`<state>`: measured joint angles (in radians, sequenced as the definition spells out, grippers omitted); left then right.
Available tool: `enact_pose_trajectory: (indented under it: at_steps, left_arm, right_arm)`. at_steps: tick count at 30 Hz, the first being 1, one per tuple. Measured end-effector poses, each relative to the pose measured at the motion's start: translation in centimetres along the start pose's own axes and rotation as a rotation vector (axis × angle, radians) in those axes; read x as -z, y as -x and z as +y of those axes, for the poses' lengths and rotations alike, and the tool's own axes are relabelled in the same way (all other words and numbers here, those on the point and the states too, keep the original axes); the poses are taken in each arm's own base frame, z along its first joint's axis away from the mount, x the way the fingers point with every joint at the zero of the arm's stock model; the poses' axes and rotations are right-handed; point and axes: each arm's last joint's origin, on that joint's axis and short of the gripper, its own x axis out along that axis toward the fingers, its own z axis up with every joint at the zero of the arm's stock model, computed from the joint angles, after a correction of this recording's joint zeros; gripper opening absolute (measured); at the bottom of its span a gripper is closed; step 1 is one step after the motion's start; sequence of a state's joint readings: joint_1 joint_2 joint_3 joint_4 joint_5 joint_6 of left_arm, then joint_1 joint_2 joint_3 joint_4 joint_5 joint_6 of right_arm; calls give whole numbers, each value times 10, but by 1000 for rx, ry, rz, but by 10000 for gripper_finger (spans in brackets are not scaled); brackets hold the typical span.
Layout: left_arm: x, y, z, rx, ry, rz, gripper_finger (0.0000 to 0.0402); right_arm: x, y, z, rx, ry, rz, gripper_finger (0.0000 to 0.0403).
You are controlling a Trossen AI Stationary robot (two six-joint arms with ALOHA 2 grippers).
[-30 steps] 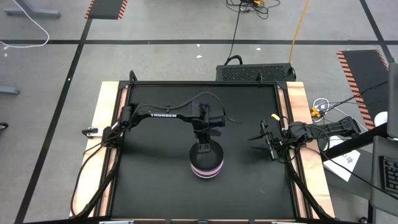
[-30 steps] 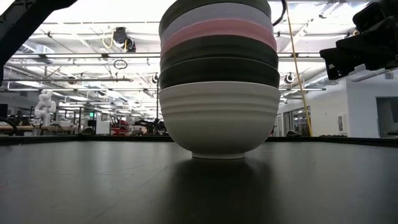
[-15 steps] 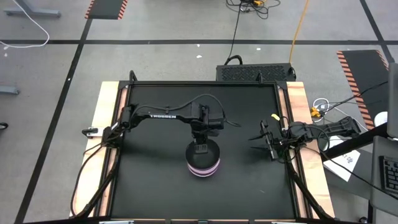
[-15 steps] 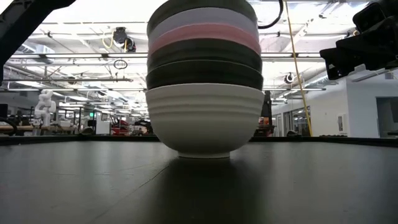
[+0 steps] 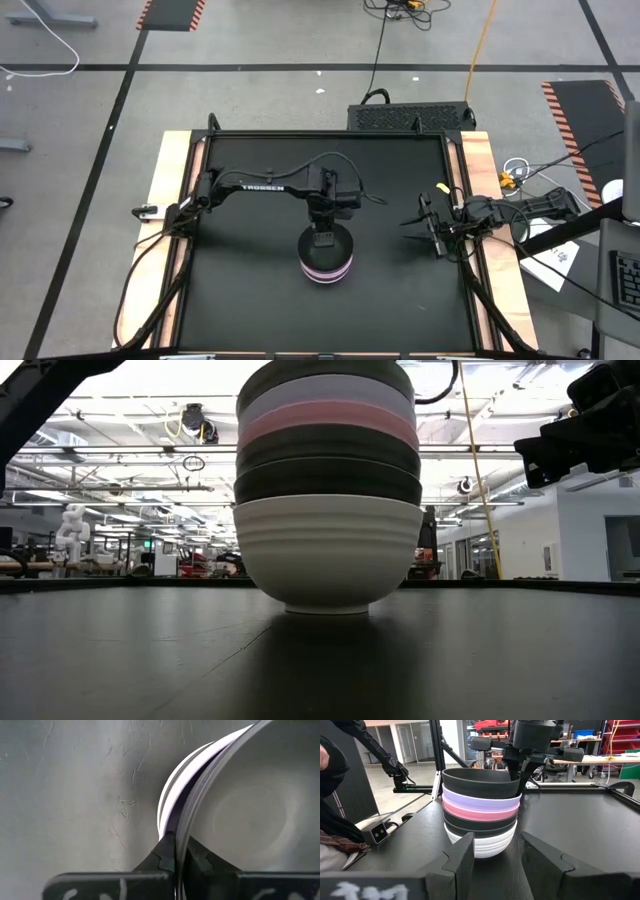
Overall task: Nest bowls inside each other
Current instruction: Stack the black bowl into the purple bowl
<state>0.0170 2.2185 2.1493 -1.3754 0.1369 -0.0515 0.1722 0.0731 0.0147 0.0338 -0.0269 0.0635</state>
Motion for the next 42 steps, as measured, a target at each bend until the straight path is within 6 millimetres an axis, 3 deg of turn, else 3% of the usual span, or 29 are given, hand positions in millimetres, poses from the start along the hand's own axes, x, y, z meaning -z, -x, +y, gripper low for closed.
enact_pose_trajectory:
  at_steps: [4,15,24,34,42]
  left_arm:
    - [-2,0,-1,6,-20,-16,29]
    - [-3,-2,-9,7,-47,-29,149]
    - [-1,5,-14,19,-42,-53,219]
    - [6,30,-25,-61,-51,-128,250]
    - [7,37,-22,-46,-48,-156,251]
  right_arm:
    - [0,0,0,0,0,0,146]
    - [0,0,0,0,-2,1,146]
    - [0,0,0,0,-2,1,146]
    - [0,0,0,0,-2,1,146]
    - [0,0,0,0,-6,1,146]
